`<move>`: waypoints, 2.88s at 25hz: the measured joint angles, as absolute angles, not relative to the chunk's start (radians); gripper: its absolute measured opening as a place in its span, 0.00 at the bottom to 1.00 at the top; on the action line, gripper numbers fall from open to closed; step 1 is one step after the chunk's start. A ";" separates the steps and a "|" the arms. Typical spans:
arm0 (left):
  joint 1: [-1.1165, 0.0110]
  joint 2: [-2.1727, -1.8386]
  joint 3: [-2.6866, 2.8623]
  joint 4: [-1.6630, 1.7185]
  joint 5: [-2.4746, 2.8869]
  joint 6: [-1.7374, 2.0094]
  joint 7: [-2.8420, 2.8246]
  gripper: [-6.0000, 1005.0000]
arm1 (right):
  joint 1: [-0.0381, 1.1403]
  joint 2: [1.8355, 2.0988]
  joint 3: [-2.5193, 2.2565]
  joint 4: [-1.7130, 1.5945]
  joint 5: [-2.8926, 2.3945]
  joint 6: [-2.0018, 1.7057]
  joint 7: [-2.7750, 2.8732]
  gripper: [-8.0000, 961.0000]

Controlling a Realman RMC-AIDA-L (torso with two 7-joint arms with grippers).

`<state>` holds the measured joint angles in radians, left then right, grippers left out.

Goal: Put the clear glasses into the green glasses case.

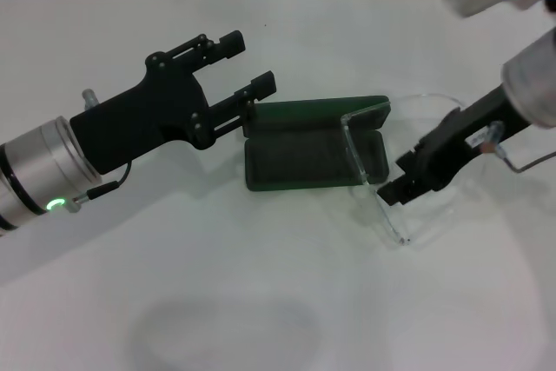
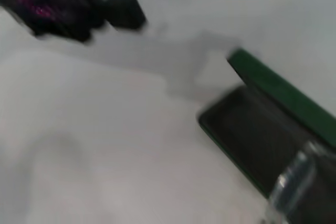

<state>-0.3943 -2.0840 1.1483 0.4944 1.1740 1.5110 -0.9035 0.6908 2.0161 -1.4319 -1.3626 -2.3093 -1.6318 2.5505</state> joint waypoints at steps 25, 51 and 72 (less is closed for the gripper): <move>-0.392 -2.083 1.149 0.493 1.198 1.522 -0.896 0.64 | 0.694 2.028 -1.754 -1.298 -2.397 -1.329 2.723 0.58; -0.381 -2.083 1.147 0.497 1.198 1.522 -0.893 0.64 | 0.695 2.028 -1.798 -1.235 -2.391 -1.253 2.738 0.27; -0.349 -2.092 1.144 0.448 1.158 1.582 -0.834 0.64 | 0.559 2.023 -1.736 -1.340 -2.346 -1.245 2.537 0.13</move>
<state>-0.3494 -2.0917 1.1439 0.4483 1.1584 1.5819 -0.8342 0.5585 2.0229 -1.7358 -1.3404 -2.3461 -1.2450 2.5368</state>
